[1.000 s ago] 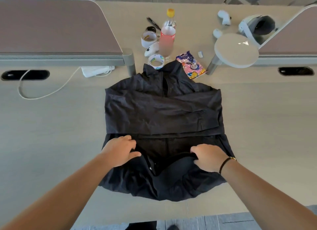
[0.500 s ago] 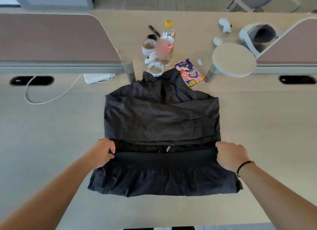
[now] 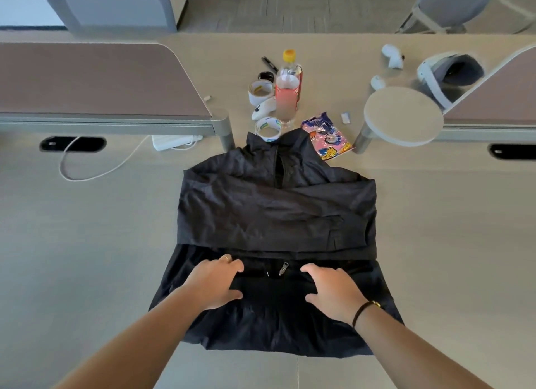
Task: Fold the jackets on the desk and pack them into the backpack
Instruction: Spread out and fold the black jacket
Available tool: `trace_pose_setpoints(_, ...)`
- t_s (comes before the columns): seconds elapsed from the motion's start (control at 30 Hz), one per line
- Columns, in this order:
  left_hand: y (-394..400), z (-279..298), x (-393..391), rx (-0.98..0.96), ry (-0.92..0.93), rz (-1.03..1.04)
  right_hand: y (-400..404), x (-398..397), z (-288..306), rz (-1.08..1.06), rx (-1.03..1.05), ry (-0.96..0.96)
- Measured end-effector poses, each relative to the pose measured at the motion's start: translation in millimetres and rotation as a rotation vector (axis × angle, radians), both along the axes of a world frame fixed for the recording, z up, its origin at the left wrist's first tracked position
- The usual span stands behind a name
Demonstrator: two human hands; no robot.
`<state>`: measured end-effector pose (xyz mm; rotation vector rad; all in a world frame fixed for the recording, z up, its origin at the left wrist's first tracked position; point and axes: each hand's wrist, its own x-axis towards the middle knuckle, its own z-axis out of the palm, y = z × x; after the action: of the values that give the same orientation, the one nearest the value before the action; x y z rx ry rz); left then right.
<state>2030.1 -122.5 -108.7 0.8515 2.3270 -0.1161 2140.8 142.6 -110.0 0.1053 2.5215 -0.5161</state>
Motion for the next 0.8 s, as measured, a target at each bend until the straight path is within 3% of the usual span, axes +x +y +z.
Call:
trace_pose_setpoints(0.23,-7,-5,7,-0.067,0.066,-0.102,6,12,2,0.158,0.096,0.026)
trace_pose_setpoints(0.37,-5,3,7,0.072,-0.001,-0.065,6,11,1,0.207,0.143,0.020)
trace_pose_setpoints(0.63,-15,32,-18,0.272,-0.113,0.041,29,-10,34,0.191,0.028,0.047)
trace_pose_setpoints(0.8,0,72,-72,0.395,0.013,0.056,44,-66,82,0.268,0.066,0.134)
